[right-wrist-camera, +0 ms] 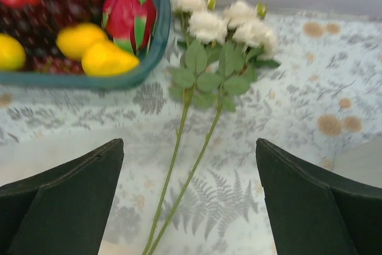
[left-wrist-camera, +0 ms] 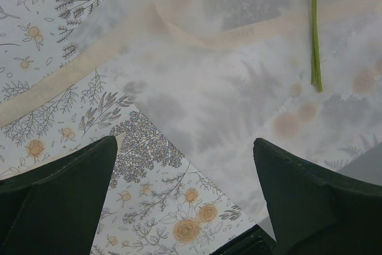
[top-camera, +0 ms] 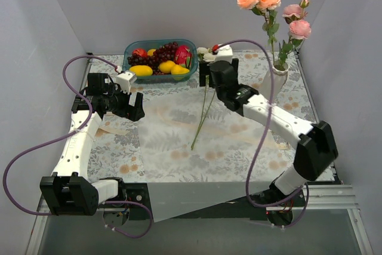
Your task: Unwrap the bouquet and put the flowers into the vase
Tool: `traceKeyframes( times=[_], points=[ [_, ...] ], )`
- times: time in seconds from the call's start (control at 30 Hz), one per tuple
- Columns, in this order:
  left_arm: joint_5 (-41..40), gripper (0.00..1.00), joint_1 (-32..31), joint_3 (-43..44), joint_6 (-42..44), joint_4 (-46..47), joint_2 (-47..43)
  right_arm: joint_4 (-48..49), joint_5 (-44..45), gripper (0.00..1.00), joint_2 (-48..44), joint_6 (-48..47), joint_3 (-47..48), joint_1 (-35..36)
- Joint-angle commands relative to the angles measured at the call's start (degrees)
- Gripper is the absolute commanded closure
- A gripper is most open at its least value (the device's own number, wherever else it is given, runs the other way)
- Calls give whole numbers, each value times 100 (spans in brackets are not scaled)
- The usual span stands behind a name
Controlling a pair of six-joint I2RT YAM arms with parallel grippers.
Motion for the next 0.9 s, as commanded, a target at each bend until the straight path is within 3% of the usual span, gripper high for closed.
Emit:
traceKeyframes(
  times=[0.0, 0.17, 0.27, 0.43, 0.7, 0.87],
  points=[
    [-5, 2, 36, 130, -27, 1, -189, -937, 184, 2, 827, 884, 634, 58],
    [-49, 2, 36, 165, 8, -34, -233, -823, -1228, 2, 1452, 2299, 574, -495],
    [-110, 2, 36, 130, 52, -26, -294, -867, -1593, 2, 1681, 2863, 521, -733],
    [-128, 2, 36, 86, 96, 1, -321, -1903, -1040, 2, 2304, 3110, 1214, -663],
    [-22, 2, 36, 139, 17, -8, -277, -3219, -293, 21, 3463, 3565, 2636, -566],
    [-49, 2, 36, 51, 105, -8, -312, -3723, 121, 23, 3816, 4041, 2859, -557]
  ],
)
